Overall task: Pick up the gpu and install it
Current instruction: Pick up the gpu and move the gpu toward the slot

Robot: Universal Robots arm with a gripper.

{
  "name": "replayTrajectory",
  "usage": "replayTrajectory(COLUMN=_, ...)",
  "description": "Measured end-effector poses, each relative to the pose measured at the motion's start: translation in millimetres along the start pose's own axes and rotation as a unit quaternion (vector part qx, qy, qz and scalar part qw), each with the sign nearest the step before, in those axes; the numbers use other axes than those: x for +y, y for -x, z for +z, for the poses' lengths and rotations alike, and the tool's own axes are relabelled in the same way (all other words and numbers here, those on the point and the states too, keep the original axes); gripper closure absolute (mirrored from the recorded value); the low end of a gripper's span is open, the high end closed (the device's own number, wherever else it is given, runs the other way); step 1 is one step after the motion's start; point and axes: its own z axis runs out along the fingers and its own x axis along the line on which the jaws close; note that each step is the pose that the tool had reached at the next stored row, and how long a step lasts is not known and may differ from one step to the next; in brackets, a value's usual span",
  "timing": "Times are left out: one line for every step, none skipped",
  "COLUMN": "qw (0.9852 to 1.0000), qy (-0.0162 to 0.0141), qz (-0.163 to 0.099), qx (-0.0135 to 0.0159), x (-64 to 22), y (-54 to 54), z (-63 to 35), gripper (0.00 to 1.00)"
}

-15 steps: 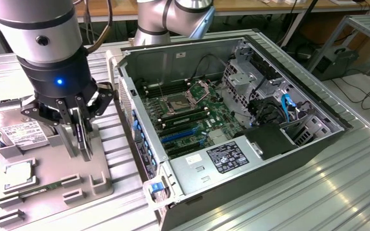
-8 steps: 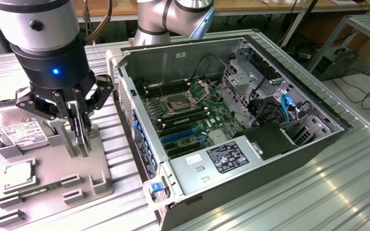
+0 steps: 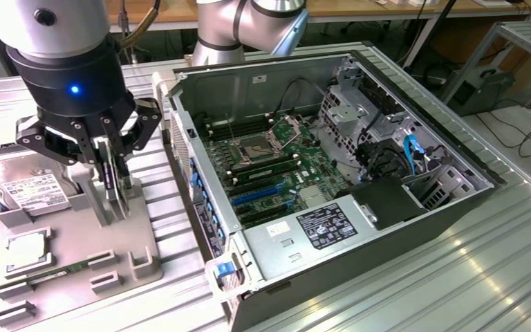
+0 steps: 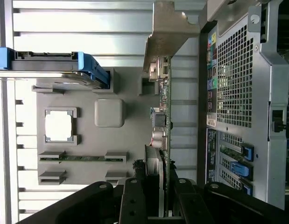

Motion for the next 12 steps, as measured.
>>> replayTrajectory(qw=1.0, qy=0.0, qz=0.0, qx=0.0, x=0.0, y=0.0, z=-2.0, gripper=0.72)
replayTrajectory(qw=1.0, qy=0.0, qz=0.0, qx=0.0001, x=0.1, y=0.1, z=-3.7, gripper=0.72)
replayTrajectory(qw=1.0, qy=0.0, qz=0.0, qx=0.0, x=0.2, y=0.2, z=-8.0, gripper=0.72)
replayTrajectory(qw=1.0, qy=0.0, qz=0.0, qx=0.0, x=0.3, y=0.2, z=-11.1, gripper=0.72)
replayTrajectory(qw=1.0, qy=0.0, qz=0.0, qx=0.0, x=0.4, y=0.3, z=-13.5, gripper=0.72)
replayTrajectory(qw=1.0, qy=0.0, qz=0.0, qx=0.0, x=0.5, y=0.3, z=-16.0, gripper=0.72)
replayTrajectory(qw=1.0, qy=0.0, qz=0.0, qx=0.0, x=0.5, y=0.4, z=-18.8, gripper=0.72)
replayTrajectory(qw=1.0, qy=0.0, qz=0.0, qx=0.0, x=0.6, y=0.4, z=-21.0, gripper=0.72)
replayTrajectory(qw=1.0, qy=0.0, qz=0.0, qx=0.0, x=0.7, y=0.5, z=-23.4, gripper=0.72)
replayTrajectory(qw=1.0, qy=0.0, qz=0.0, qx=0.0001, x=0.7, y=0.5, z=-25.6, gripper=0.72)
replayTrajectory(qw=1.0, qy=0.0, qz=0.0, qx=0.0001, x=0.8, y=0.6, z=-27.8, gripper=0.72)
replayTrajectory(qw=1.0, qy=0.0, qz=0.0, qx=0.0, x=0.8, y=0.6, z=-30.0, gripper=0.72)
